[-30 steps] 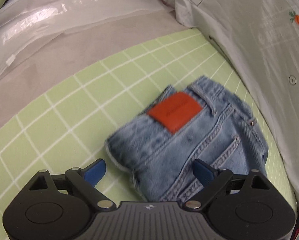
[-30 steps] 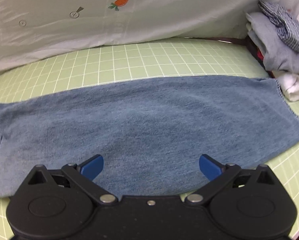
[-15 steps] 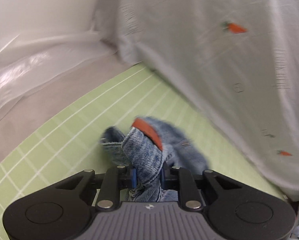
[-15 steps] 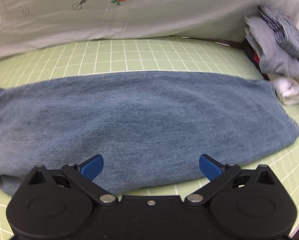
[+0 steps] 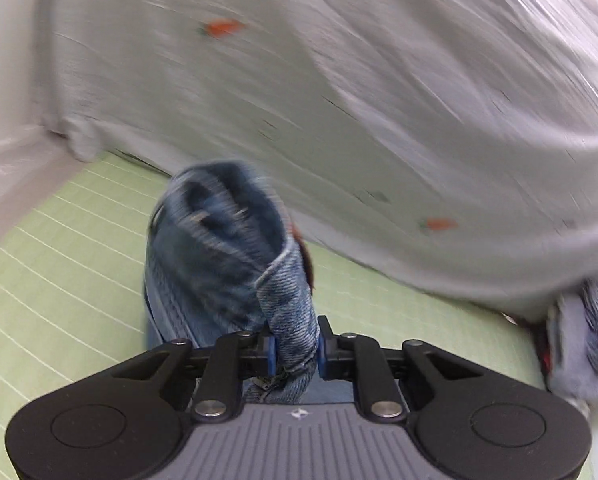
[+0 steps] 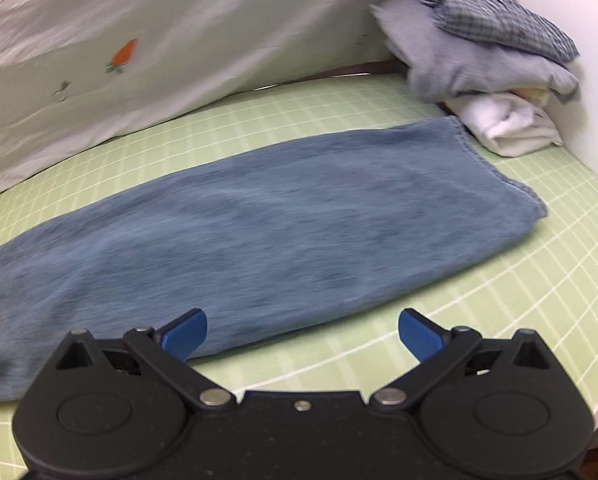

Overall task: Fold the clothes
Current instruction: 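Grasp the waistband by the red label with the left gripper, then fold the waistband over the legs with the left gripper and release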

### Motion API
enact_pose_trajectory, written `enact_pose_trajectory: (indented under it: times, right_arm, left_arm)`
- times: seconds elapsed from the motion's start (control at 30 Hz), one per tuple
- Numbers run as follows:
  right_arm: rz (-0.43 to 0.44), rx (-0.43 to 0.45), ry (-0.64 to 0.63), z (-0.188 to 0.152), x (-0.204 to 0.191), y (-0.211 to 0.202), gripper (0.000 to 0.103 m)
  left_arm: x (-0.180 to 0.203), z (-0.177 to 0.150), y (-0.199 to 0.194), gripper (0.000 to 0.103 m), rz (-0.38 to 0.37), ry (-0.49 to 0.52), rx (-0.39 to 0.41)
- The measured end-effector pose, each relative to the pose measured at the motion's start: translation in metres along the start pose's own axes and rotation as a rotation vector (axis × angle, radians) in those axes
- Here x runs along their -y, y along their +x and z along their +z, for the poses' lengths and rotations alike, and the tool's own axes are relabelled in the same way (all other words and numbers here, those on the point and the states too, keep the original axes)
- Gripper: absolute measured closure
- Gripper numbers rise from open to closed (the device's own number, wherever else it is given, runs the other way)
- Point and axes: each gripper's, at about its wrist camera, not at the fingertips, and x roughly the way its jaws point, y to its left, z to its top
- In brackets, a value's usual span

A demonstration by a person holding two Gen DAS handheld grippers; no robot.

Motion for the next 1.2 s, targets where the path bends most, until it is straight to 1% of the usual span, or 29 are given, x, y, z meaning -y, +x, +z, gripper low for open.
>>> enact_pose_trajectory:
  times: [0.07,0.1,0.17,0.2,0.23,0.27,0.3,0.33,0.37,0.4,0.47,0.5,0.53,0.57,0.63,0.7,0.77,0.83,0.9,0.93,0.97,1.03,1.1,1.2]
  right_arm:
    - [-0.001,-0.005,-0.002,0.005,0.019,0.006,0.000]
    - [-0.001,-0.007,-0.008,0.009,0.027,0.010,0.000]
    - [-0.005,-0.010,-0.021,0.016,0.044,0.018,0.000]
    - [-0.008,-0.012,-0.027,0.020,0.051,0.023,0.000]
    - [-0.012,-0.015,-0.031,0.025,0.058,0.029,0.000]
    - [-0.016,-0.019,-0.034,0.030,0.064,0.035,0.000]
    - [-0.018,-0.023,-0.033,0.036,0.070,0.041,0.000]
    - [-0.020,-0.028,-0.030,0.041,0.075,0.048,0.000]
    - [-0.021,-0.033,-0.026,0.047,0.079,0.054,0.000]
    - [-0.018,-0.034,-0.022,0.053,0.082,0.060,0.000]
    - [-0.005,-0.026,-0.019,0.066,0.084,0.071,0.000]
    - [0.001,-0.021,-0.020,0.070,0.084,0.075,0.000]
    - [0.007,-0.015,-0.022,0.074,0.083,0.079,0.000]
    - [0.013,-0.010,-0.024,0.079,0.082,0.083,0.000]
    - [0.021,-0.003,-0.024,0.081,0.080,0.087,0.000]
    - [0.027,-0.001,-0.022,0.081,0.076,0.091,0.000]
    - [0.034,-0.011,-0.027,0.074,0.075,0.092,0.000]
    - [0.036,-0.016,-0.048,0.067,0.073,0.091,0.000]
    - [0.023,-0.012,-0.070,0.062,0.075,0.090,0.000]
    - [0.013,-0.009,-0.076,0.061,0.077,0.090,0.000]
    - [-0.001,-0.005,-0.079,0.060,0.081,0.090,0.000]
    - [-0.034,0.001,-0.074,0.060,0.091,0.093,0.000]
    - [-0.065,0.003,-0.052,0.062,0.099,0.101,0.000]
    - [-0.116,0.008,-0.013,0.069,0.114,0.112,0.000]
  left_arm:
    - [0.025,-0.017,0.015,0.084,-0.009,0.006,-0.057]
    - [0.035,-0.027,0.025,0.084,-0.004,0.005,-0.099]
    - [0.053,-0.050,0.050,0.079,0.007,-0.009,-0.202]
    - [0.058,-0.062,0.062,0.079,0.007,-0.027,-0.256]
    - [0.064,-0.073,0.074,0.076,0.007,-0.046,-0.309]
    - [0.069,-0.084,0.084,0.076,0.007,-0.063,-0.356]
    - [0.074,-0.091,0.090,0.074,0.008,-0.073,-0.385]
    - [0.079,-0.095,0.092,0.067,0.016,-0.067,-0.398]
    - [0.084,-0.096,0.091,0.060,0.023,-0.047,-0.392]
    - [0.088,-0.094,0.087,0.057,0.027,-0.022,-0.372]
    - [0.093,-0.086,0.078,0.036,0.048,0.023,-0.318]
    - [0.093,-0.080,0.074,0.032,0.073,0.036,-0.285]
    - [0.092,-0.075,0.070,0.024,0.102,0.049,-0.257]
    - [0.090,-0.071,0.068,0.021,0.138,0.063,-0.242]
    - [0.084,-0.066,0.070,0.020,0.208,0.092,-0.243]
    - [0.076,-0.064,0.080,0.020,0.263,0.117,-0.277]
    - [0.070,-0.063,0.094,0.020,0.294,0.141,-0.320]
    - [0.065,-0.067,0.103,0.020,0.314,0.173,-0.366]
    - [0.065,-0.072,0.110,0.019,0.336,0.202,-0.391]
    - [0.067,-0.074,0.113,0.017,0.345,0.216,-0.393]
    - [0.069,-0.077,0.116,0.012,0.349,0.234,-0.397]
    - [0.073,-0.083,0.120,0.006,0.349,0.284,-0.410]
    - [0.078,-0.088,0.124,0.005,0.366,0.336,-0.426]
    - [0.080,-0.090,0.129,0.001,0.383,0.355,-0.443]
